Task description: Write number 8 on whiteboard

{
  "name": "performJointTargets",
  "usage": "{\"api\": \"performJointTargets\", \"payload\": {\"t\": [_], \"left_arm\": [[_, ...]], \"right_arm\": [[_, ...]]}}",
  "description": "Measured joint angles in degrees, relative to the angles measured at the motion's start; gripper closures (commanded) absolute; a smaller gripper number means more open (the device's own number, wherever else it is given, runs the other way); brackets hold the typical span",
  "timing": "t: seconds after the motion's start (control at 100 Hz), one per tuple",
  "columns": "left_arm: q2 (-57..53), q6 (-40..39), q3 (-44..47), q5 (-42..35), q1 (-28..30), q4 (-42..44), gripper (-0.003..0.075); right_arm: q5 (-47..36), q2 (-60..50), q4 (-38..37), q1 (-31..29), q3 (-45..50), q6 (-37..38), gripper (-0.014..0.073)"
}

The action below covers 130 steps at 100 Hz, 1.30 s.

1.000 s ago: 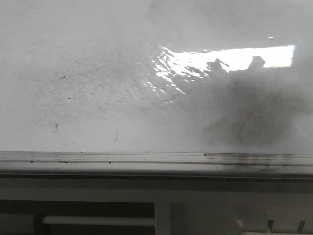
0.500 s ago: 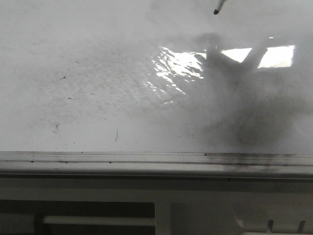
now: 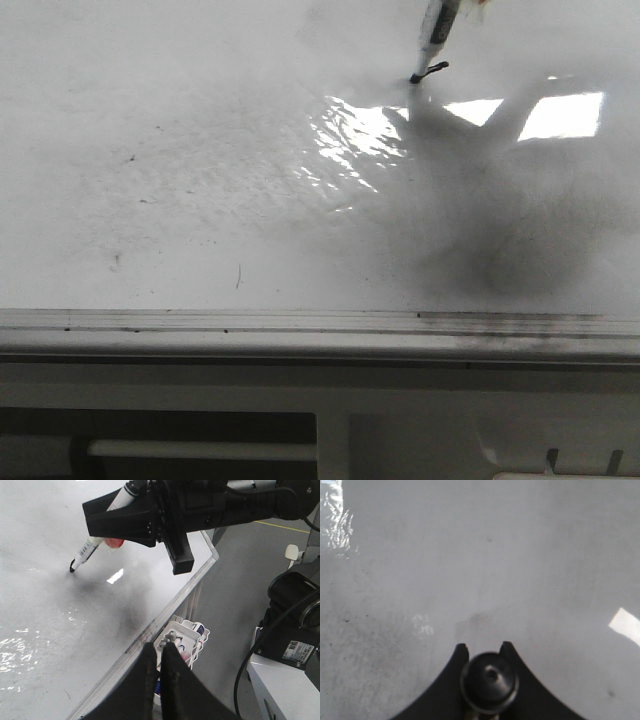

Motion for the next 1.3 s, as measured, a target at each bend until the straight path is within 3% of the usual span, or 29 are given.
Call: {"api": "performJointTargets", "payload": {"t": [0.21, 0.55, 0.89, 1.3], "left_arm": [[0.0, 0.0, 0.0, 0.0, 0.0, 0.0, 0.0741], [0.0, 0.0, 0.0, 0.0, 0.0, 0.0, 0.0741], [0.0, 0.0, 0.0, -0.1, 0.0, 0.5, 0.0741], [0.0, 0.0, 0.0, -0.1, 0.0, 0.6, 0.0741]], "right_arm": [[5.8, -1.2, 0.0, 0.7, 0.0, 0.2, 0.0638], [15.7, -7.5, 1.3, -8.4, 0.1, 1.0, 0.0638], [10.0, -5.1, 3.7, -1.2, 3.2, 1.0, 0.0637], [8.9, -4.2, 3.7, -5.6, -2.1, 0.1, 0.0638]]}}
